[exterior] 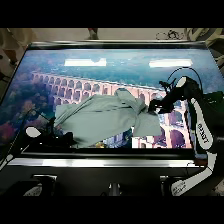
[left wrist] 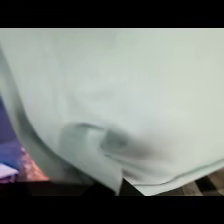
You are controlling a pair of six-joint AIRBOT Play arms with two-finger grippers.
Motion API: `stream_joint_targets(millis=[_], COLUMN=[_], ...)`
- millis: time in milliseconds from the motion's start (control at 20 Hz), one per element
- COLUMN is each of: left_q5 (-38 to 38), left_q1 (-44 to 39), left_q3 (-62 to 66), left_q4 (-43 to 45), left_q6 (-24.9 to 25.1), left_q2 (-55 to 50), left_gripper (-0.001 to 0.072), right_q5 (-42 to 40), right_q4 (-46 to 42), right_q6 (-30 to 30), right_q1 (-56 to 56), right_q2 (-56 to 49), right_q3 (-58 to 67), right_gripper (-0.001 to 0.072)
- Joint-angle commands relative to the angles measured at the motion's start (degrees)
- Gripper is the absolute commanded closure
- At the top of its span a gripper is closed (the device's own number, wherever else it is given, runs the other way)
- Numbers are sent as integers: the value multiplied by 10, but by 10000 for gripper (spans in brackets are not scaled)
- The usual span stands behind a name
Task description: Fold the shirts.
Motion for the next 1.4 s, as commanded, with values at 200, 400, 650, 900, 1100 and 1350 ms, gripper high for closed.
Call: stream_joint_targets(millis=[200,400,650,900,1100,1350], left_q5=[-7,-21,1,-26,-107,-109], left_q1=[-2,11,71,125,125,125], left_q3=[43,140,562,899,901,827], left_q4=[-24,-17,89,158,179,206], left_q6=[21,76,74,29,15,16], left_q2=[61,107,197,212,219,175], left_gripper=[681,683,684,684,684,683], right_q5=[-90,-62,-147,-246,-243,-196], right_q4=[-26,-14,-42,-101,-124,-147], right_q6=[-25,-16,41,106,117,116], right_q1=[63,65,65,65,65,65], right_q2=[-27,31,302,565,627,564], right_q3=[-2,40,194,238,238,238], right_gripper=[433,681,682,682,682,681])
